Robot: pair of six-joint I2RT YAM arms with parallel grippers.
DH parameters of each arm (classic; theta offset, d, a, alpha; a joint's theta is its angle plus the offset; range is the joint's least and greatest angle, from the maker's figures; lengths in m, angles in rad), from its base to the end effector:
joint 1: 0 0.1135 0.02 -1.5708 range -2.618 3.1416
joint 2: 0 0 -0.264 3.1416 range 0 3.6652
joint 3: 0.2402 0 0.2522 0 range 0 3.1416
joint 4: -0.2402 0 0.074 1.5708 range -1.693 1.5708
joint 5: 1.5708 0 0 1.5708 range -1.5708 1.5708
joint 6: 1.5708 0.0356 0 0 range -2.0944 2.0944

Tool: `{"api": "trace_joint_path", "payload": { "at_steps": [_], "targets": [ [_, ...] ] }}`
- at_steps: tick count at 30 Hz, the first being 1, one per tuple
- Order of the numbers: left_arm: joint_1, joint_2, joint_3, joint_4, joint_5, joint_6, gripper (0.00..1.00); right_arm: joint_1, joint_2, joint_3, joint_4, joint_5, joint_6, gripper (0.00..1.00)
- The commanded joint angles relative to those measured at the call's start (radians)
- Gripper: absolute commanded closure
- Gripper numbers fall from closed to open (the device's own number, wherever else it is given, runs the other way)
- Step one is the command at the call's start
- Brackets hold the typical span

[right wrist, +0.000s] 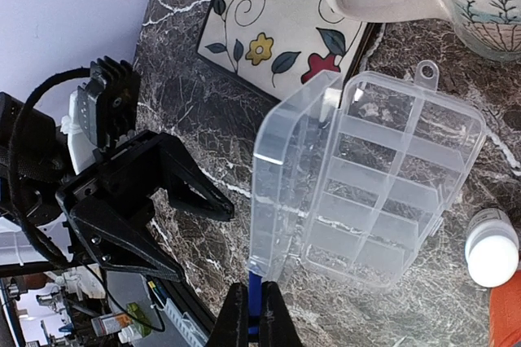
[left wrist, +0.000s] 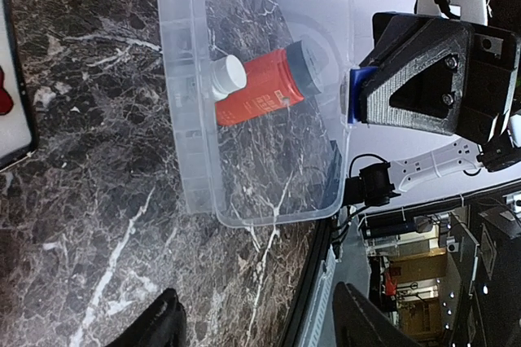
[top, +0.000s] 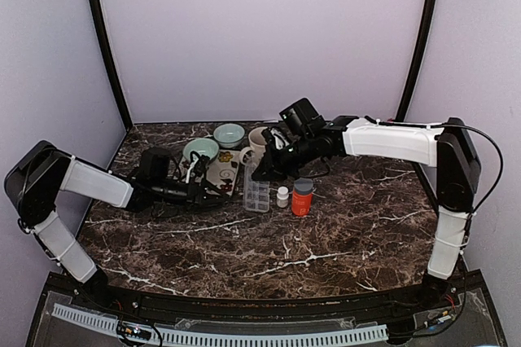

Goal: Sort the pills into containers
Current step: Open the lid of the pill container, then pass from the right arm to the left

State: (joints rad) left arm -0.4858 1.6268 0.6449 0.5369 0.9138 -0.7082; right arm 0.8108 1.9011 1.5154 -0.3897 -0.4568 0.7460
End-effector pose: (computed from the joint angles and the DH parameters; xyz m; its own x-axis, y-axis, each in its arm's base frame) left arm 0.2584 -0.1683 0.1655 -0.8857 0.0184 -0.4639 0.4490 0.2875 -0.8460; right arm 0.2854 0.3231 0.2525 -0.9430 -0.1079 -0.3149 -0.3098 0.6308 0.7114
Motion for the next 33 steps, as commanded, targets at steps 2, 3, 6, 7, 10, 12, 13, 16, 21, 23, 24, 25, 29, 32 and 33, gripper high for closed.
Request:
{"api": "trace_joint_path", "payload": {
  "at_steps": [2, 3, 6, 7, 10, 12, 13, 16, 21, 23, 24, 25, 29, 32, 33],
  "targets": [
    [0.013, -0.084, -0.057, -0.006, -0.079, 0.036, 0.35, 0.025, 0.021, 0.055, -0.065, 0.037, -0.024, 1.00],
    [0.012, -0.093, -0.065, -0.010, -0.089, 0.038, 0.34, 0.028, 0.028, 0.065, -0.082, 0.043, -0.026, 1.00],
    [0.013, -0.123, -0.080, -0.029, -0.115, 0.049, 0.34, 0.037, 0.058, 0.102, -0.131, 0.057, -0.037, 1.00],
    [0.013, -0.136, -0.084, -0.036, -0.122, 0.053, 0.34, 0.039, 0.070, 0.117, -0.147, 0.060, -0.040, 1.00],
    [0.012, -0.172, -0.088, -0.068, -0.141, 0.069, 0.34, 0.050, 0.109, 0.166, -0.203, 0.074, -0.050, 1.00],
    [0.013, -0.198, -0.094, -0.094, -0.152, 0.079, 0.33, 0.055, 0.135, 0.203, -0.242, 0.084, -0.059, 1.00],
    [0.013, -0.211, -0.096, -0.107, -0.160, 0.086, 0.33, 0.059, 0.148, 0.221, -0.262, 0.090, -0.063, 1.00],
    [0.011, -0.247, -0.110, -0.126, -0.165, 0.091, 0.30, 0.067, 0.186, 0.283, -0.326, 0.105, -0.076, 1.00],
    [-0.026, -0.271, -0.111, -0.166, -0.218, 0.115, 0.29, 0.075, 0.226, 0.328, -0.368, 0.101, -0.080, 1.00],
    [-0.058, -0.274, -0.105, -0.181, -0.248, 0.128, 0.29, 0.074, 0.237, 0.339, -0.377, 0.095, -0.078, 1.00],
    [-0.078, -0.274, -0.102, -0.191, -0.269, 0.136, 0.29, 0.075, 0.242, 0.344, -0.379, 0.093, -0.076, 1.00],
    [-0.105, -0.273, -0.100, -0.199, -0.293, 0.147, 0.29, 0.075, 0.248, 0.350, -0.380, 0.088, -0.074, 1.00],
    [-0.179, -0.266, -0.095, -0.218, -0.399, 0.177, 0.28, 0.076, 0.276, 0.395, -0.406, 0.077, -0.071, 1.00],
    [-0.208, -0.278, -0.096, -0.224, -0.463, 0.200, 0.28, 0.076, 0.297, 0.435, -0.431, 0.077, -0.069, 1.00],
    [-0.215, -0.282, -0.093, -0.229, -0.481, 0.209, 0.28, 0.076, 0.305, 0.446, -0.437, 0.077, -0.066, 1.00]
  ]
}}
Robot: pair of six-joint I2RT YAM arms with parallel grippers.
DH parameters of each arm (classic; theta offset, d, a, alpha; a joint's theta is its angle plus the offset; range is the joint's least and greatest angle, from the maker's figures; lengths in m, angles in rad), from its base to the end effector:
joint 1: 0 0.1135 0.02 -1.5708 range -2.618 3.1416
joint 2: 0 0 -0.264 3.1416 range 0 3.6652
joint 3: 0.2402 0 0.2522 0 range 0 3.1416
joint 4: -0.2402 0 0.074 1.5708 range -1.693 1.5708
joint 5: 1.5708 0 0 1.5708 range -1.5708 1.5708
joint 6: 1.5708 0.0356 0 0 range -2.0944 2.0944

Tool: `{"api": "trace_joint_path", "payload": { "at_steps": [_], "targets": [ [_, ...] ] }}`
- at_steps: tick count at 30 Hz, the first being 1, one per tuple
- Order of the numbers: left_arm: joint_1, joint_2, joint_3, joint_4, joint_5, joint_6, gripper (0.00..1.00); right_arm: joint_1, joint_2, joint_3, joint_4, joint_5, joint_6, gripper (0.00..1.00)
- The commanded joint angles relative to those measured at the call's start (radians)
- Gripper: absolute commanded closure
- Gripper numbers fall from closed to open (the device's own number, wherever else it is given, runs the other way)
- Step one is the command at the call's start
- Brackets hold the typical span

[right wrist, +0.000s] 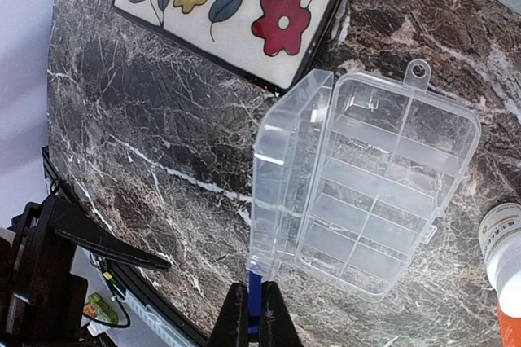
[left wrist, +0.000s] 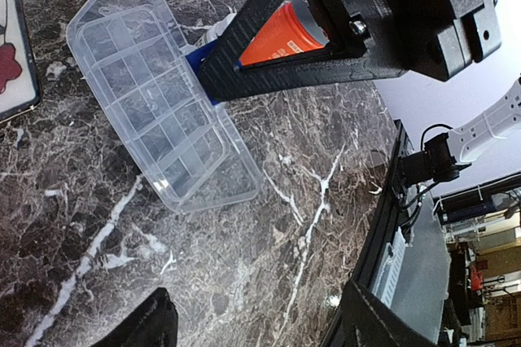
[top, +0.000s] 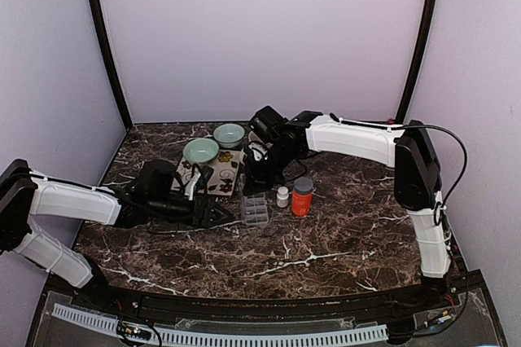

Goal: Sort the pills into containers
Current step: Pass from the right arm to the left

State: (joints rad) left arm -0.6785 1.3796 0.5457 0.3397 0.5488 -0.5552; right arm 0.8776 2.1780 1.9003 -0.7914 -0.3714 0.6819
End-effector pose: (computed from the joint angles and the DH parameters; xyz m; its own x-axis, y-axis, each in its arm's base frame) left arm 0.1991 -0.1844 0.1821 -0.7845 0.0548 -0.6177 0.5642 0.4764 -0.6743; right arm 0.2931 0.3730 0.2269 -0.9570 -0.2329 -0.1728 -0.2899 0.7831 0.5501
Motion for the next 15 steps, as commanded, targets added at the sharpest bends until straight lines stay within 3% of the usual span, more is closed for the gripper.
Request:
{"api": "trace_joint_path", "payload": {
  "at_steps": [1, 15],
  "targets": [
    [-0.030, -0.038, 0.009, -0.037, -0.131, 0.064, 0.27, 0.009, 0.033, 0.071, -0.040, -0.009, 0.001, 1.00],
    [-0.158, 0.056, 0.086, -0.059, -0.347, 0.119, 0.24, 0.009, 0.065, 0.125, -0.066, -0.025, 0.055, 1.00]
  ]
}}
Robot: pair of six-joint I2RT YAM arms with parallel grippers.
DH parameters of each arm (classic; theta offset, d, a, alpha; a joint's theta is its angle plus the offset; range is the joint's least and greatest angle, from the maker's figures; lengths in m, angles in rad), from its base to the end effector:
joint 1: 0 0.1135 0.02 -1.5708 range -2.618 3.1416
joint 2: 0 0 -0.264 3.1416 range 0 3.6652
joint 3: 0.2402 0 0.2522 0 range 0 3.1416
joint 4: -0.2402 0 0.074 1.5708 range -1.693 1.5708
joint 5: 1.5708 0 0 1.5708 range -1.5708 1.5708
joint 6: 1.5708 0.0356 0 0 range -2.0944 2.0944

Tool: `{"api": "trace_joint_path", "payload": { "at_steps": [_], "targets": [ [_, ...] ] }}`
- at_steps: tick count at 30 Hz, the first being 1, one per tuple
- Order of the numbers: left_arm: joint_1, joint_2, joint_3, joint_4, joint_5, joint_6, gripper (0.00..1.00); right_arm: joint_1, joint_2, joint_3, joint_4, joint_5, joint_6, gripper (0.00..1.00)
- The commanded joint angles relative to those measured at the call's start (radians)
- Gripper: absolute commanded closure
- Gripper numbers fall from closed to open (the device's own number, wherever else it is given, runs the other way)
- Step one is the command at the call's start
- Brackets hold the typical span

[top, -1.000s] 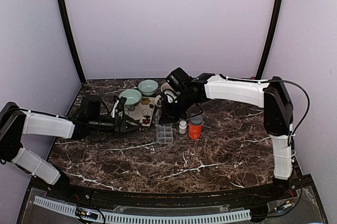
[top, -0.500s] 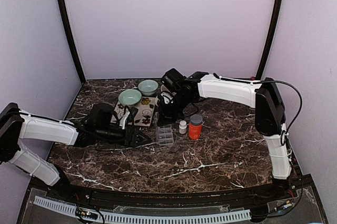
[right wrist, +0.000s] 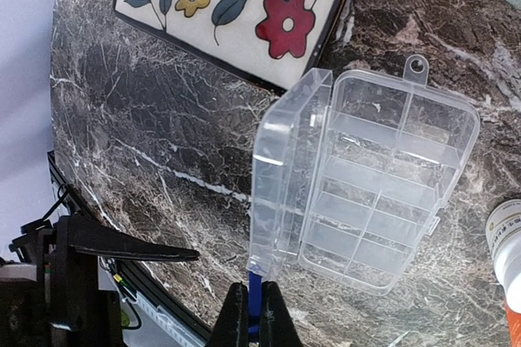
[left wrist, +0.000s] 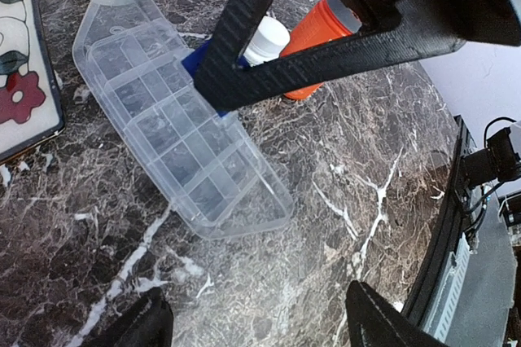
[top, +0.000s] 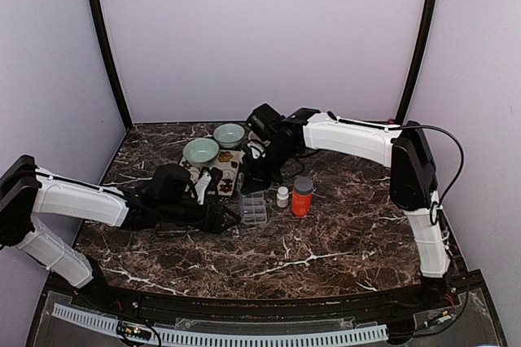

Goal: Sort the pills into containers
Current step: Pass from the right arm to the left

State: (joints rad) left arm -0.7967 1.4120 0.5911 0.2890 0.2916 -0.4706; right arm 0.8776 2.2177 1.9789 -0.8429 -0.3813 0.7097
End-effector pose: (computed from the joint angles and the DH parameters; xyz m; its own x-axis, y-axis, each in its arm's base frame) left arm 0.1900 -0.2090 0.1810 -0.7051 0.1000 -0.7021 0.6040 0.6033 -0.5207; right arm 0.2976 0.3789 0.2300 -0.9659 -0.2162 -0.1423 -0.2588 0.7904 0.5553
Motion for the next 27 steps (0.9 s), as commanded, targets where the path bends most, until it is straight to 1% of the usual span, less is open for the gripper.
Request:
{"api": "trace_joint_path", "payload": {
  "at_steps": [1, 7, 14, 21, 27],
  "targets": [
    [-0.049, 0.031, 0.046, -0.003, -0.104, 0.036, 0.24, 0.009, 0.029, 0.054, -0.018, -0.017, 0.029, 1.00],
    [-0.089, 0.076, 0.083, -0.014, -0.202, 0.057, 0.23, 0.010, 0.048, 0.090, -0.045, -0.021, 0.038, 1.00],
    [-0.118, 0.127, 0.133, -0.049, -0.301, 0.085, 0.23, 0.010, 0.056, 0.089, -0.042, -0.027, 0.052, 1.00],
    [-0.148, 0.197, 0.191, -0.092, -0.375, 0.087, 0.23, 0.009, 0.056, 0.093, -0.041, -0.030, 0.066, 1.00],
    [-0.173, 0.224, 0.224, -0.126, -0.484, 0.081, 0.24, 0.009, 0.055, 0.088, -0.039, -0.031, 0.068, 1.00]
  ]
}}
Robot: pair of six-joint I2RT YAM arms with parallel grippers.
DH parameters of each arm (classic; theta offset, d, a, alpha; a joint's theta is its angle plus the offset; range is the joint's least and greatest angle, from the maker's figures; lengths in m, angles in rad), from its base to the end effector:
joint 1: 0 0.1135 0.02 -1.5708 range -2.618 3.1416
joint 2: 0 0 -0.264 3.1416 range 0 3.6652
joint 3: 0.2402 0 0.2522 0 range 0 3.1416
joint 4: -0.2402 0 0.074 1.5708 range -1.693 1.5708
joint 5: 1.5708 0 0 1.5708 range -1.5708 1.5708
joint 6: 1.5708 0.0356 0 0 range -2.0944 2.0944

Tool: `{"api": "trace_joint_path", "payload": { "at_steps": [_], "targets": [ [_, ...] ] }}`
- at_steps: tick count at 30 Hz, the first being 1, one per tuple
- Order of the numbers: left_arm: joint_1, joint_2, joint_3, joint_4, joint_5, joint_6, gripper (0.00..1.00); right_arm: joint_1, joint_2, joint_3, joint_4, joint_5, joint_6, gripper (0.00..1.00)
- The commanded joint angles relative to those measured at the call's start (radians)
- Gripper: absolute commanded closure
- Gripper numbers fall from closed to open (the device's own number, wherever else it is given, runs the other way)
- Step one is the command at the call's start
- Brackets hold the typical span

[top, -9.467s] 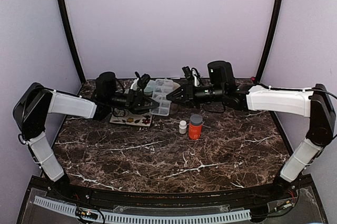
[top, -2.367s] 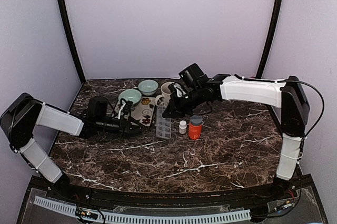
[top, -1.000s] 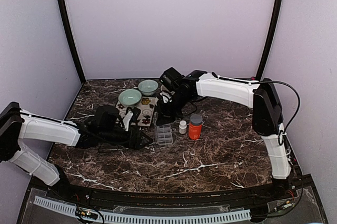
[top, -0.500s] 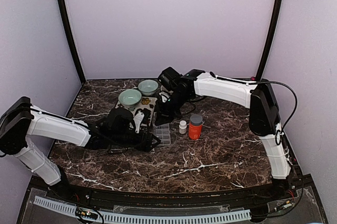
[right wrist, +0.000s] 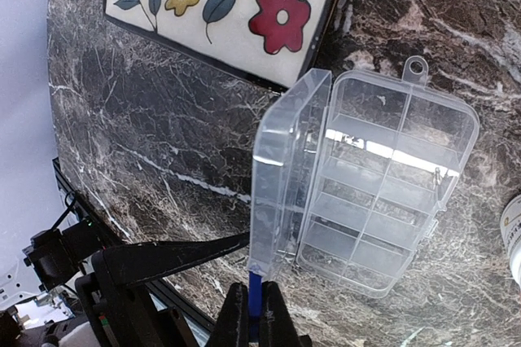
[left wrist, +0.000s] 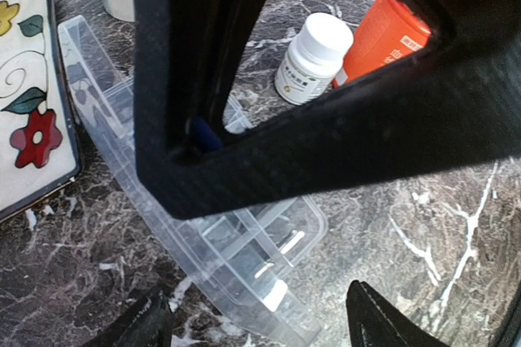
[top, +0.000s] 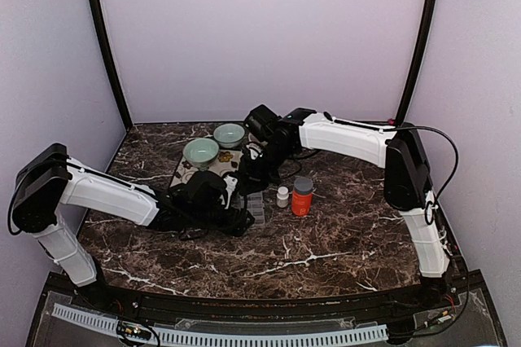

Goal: Sort the pills into containers
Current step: Pass from the right arm to the left

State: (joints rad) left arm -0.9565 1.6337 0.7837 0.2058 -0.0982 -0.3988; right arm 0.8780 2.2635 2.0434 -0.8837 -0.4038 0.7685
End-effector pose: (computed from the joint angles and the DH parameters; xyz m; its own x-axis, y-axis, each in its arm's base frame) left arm 0.1935 -0.2683 0.1668 -0.6172 0.2046 -0.7597 0.5734 0.7782 -0.2562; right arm 0.3014 0.3850 0.2264 -0.9804 -0.1803 -0.0798 -0.1935 0.8020 0.5652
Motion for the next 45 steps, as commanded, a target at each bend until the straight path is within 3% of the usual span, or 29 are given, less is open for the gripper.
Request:
{"api": "trace_joint_path", "payload": {
  "at_steps": [1, 10, 34, 37, 45],
  "targets": [
    [-0.014, 0.006, 0.032, -0.042, -0.103, 0.008, 0.24, 0.009, 0.008, 0.022, 0.002, -0.009, 0.010, 1.00],
    [-0.027, 0.027, 0.052, -0.042, -0.186, 0.007, 0.37, 0.009, -0.008, -0.008, 0.017, -0.006, 0.016, 1.00],
    [-0.033, 0.032, 0.036, -0.045, -0.199, 0.013, 0.63, 0.006, 0.002, -0.008, 0.013, -0.012, 0.014, 1.00],
    [-0.033, 0.031, 0.030, -0.045, -0.197, 0.014, 0.66, 0.004, 0.007, -0.006, 0.015, -0.013, 0.015, 0.96],
    [-0.033, 0.027, 0.017, -0.044, -0.184, 0.016, 0.71, 0.000, 0.007, -0.005, 0.014, -0.013, 0.010, 0.72]
  ]
}}
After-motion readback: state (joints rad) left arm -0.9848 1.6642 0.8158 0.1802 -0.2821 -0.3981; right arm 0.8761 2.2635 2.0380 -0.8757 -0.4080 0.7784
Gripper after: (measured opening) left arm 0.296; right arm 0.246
